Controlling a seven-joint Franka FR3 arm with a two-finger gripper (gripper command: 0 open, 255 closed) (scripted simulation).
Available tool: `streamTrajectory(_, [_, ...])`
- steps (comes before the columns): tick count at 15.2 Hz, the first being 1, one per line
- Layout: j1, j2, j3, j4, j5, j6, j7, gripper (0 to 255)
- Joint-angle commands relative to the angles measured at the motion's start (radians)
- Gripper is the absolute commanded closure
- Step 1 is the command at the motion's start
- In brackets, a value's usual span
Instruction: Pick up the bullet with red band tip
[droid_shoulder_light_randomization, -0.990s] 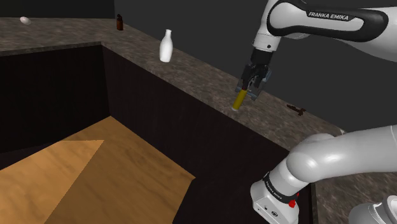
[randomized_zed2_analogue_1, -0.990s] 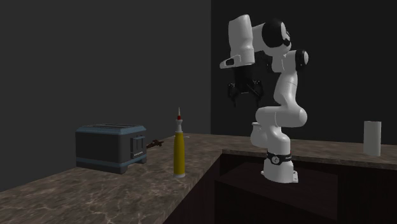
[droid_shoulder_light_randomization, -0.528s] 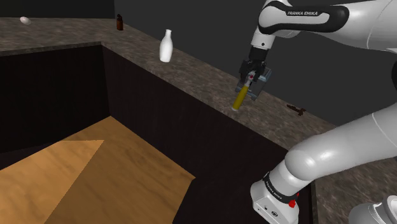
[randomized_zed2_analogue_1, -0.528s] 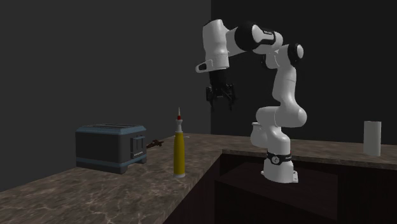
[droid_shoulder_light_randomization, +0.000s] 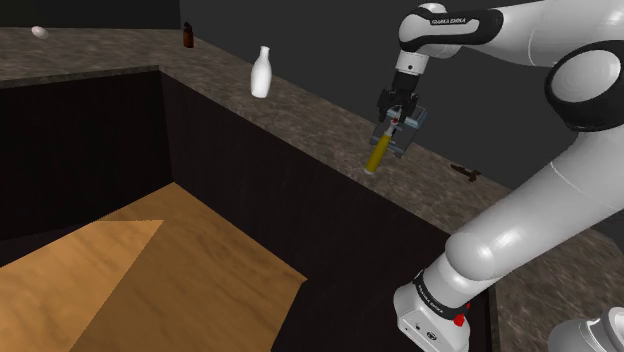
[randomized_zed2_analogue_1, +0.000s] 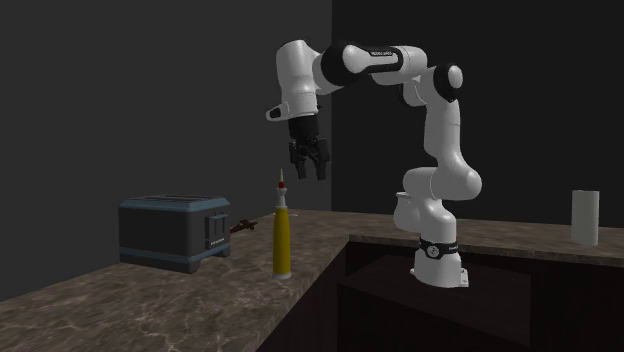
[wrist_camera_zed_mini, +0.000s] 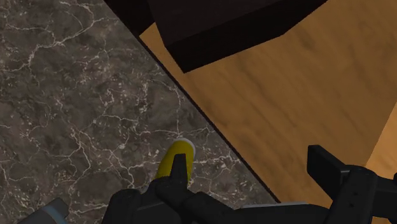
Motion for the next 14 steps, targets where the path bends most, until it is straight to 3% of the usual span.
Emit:
streamTrajectory(1, [-0.018, 0.069, -0.020, 0.067, 0.008, 0.000, -0.004, 0])
streamTrajectory(7, [-0.074, 0.250, -0.070, 0.267, 0.041, -0.026, -0.021, 0])
streamTrajectory(14, [-0.074, 0.260, -0.069, 0.179, 0.044, 0.072, -0.021, 0])
